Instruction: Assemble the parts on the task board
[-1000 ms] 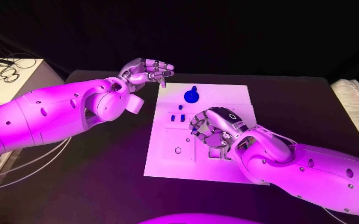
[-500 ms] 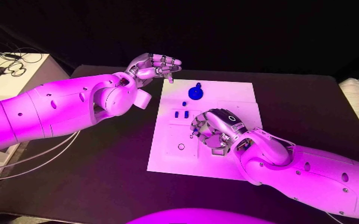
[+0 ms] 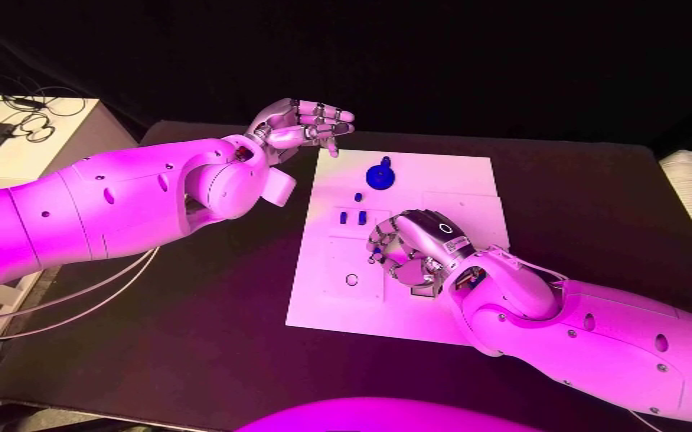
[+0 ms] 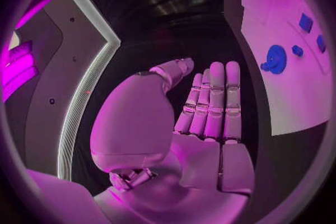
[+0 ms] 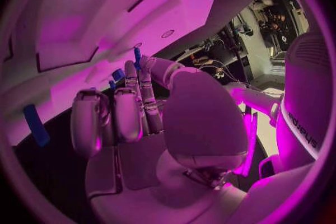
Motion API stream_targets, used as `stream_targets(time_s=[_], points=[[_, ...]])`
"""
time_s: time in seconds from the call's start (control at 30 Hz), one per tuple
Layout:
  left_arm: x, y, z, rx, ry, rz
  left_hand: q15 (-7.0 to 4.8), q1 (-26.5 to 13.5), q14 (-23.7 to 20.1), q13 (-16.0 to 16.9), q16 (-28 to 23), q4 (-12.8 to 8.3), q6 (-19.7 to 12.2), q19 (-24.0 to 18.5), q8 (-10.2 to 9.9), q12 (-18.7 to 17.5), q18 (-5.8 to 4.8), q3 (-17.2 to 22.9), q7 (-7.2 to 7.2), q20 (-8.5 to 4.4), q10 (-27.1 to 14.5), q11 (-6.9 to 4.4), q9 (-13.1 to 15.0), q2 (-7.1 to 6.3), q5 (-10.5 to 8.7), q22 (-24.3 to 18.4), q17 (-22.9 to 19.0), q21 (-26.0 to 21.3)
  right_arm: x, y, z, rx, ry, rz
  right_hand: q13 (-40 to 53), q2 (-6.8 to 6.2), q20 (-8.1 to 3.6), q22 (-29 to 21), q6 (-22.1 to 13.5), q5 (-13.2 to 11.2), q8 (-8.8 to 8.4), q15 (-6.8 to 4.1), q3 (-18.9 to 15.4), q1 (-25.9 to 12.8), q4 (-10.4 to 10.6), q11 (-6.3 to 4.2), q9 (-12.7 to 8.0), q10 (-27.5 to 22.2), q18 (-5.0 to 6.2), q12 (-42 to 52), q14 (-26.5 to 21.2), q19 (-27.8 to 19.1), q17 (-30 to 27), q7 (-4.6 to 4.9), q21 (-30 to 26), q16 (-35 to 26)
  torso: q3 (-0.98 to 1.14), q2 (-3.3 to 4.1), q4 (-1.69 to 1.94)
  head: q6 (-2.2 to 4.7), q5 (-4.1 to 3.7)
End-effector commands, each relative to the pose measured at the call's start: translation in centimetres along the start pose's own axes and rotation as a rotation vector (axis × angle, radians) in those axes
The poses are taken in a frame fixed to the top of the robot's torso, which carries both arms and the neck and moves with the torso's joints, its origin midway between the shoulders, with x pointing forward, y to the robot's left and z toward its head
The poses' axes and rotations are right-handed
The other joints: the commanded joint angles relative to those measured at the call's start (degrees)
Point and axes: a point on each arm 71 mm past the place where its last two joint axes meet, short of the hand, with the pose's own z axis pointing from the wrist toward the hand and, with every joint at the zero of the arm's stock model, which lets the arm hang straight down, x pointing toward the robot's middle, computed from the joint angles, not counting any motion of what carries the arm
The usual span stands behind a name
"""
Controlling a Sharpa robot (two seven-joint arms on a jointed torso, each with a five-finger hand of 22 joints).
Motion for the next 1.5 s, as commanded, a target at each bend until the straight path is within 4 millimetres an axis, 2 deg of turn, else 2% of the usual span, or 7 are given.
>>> stream_targets(time_s=[0.03,0.43,0.87,1.5], points=[[0.18,-0.14,0.07,0.011,0.005,-0.01,0.31,-0.58,-0.03,-0.08,-0.12,-0.07,0.31,0.27,0.34,0.32,0.85,-0.27,-0.08,0.31,-0.49,0.0,-0.06,0.13,-0.03,-0.05,-0.1,-0.33,0.28,0.07,0.06,-0.008,0.022,-0.019,0.23,0.64,-0.25,4.5,0.05,0.11,0.19,-0.41,0.42,0.19,-0.61,-2.39,0.06,2.77,-0.34,0.18,2.54,1.34,-0.05,0.36,0.14,-0.15,0.0,0.01,0.01,-0.1,0.11],[0.16,-0.12,0.04,0.005,0.007,-0.01,0.29,-0.45,-0.11,-0.09,-0.14,-0.07,0.35,0.41,0.4,0.41,0.87,-0.33,-0.1,0.3,-0.59,0.0,-0.09,0.26,0.02,-0.27,-0.13,-0.6,0.73,0.13,0.15,-0.008,0.039,-0.027,0.27,0.65,-0.24,4.73,0.02,0.12,0.19,-0.39,0.46,0.13,-0.68,-2.37,0.13,2.79,-0.39,0.11,2.53,1.43,-0.13,0.4,0.37,-0.17,0.08,0.02,-0.07,-0.45,0.4],[0.11,-0.07,0.05,0.001,0.008,-0.011,0.29,-0.45,-0.11,-0.09,-0.14,-0.07,0.35,0.41,0.4,0.41,0.87,-0.33,-0.1,0.3,-0.59,0.0,-0.09,0.26,0.02,-0.27,-0.13,-0.6,0.97,0.12,0.1,-0.007,0.059,-0.039,0.28,0.66,-0.23,4.64,0.0,0.12,0.18,-0.38,0.48,0.1,-0.7,-2.36,0.16,2.79,-0.36,0.07,2.52,1.38,-0.16,0.42,0.27,-0.18,0.08,-0.02,-0.04,-0.66,0.36],[-0.12,-0.01,0.06,-0.003,0.005,-0.01,0.28,-0.38,-0.14,-0.09,-0.14,-0.05,0.38,0.5,0.44,0.47,0.87,-0.34,-0.09,0.29,-0.62,0.0,-0.11,0.38,0.04,-0.37,-0.15,-0.73,0.54,0.1,-0.17,0.004,0.004,-0.051,0.32,0.66,-0.22,4.77,-0.01,0.15,0.2,-0.36,0.54,0.08,-0.8,-2.36,0.23,2.83,-0.39,0.01,2.54,1.42,-0.08,0.41,0.4,-0.07,0.08,-0.01,0.0,-0.63,0.37]])
